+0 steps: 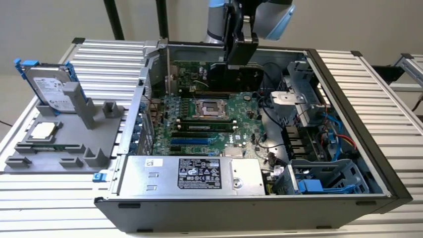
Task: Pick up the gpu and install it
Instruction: 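Insert the gpu into the slot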
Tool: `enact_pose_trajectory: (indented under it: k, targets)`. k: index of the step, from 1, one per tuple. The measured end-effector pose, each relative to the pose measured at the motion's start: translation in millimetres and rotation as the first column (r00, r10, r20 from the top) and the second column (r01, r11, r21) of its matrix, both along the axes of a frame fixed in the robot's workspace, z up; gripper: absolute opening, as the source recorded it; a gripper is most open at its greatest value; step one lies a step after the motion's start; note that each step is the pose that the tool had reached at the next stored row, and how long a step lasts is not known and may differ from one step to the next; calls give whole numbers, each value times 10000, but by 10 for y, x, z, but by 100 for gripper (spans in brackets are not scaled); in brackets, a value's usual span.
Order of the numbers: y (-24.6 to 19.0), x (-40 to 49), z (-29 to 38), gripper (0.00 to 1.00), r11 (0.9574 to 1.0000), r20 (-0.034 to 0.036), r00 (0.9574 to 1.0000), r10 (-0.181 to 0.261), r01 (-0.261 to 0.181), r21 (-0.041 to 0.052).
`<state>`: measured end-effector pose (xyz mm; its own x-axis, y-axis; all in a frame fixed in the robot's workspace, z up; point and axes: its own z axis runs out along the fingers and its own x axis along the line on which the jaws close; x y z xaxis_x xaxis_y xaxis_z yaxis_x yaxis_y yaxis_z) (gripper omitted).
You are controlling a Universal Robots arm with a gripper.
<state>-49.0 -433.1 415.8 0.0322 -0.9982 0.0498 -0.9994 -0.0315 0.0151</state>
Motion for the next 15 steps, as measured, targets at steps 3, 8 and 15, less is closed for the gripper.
enact_pose_trajectory:
  k: [3, 8, 15]
  targets:
    - [1, -6, -23, 0, 10000, 56, 10000, -21, 21, 0]
    - [3, -12, -44, 0, 10000, 64, 9999, -78, 78, 0]
    - [3, -12, -47, 0, 10000, 64, 9999, -79, 79, 1]
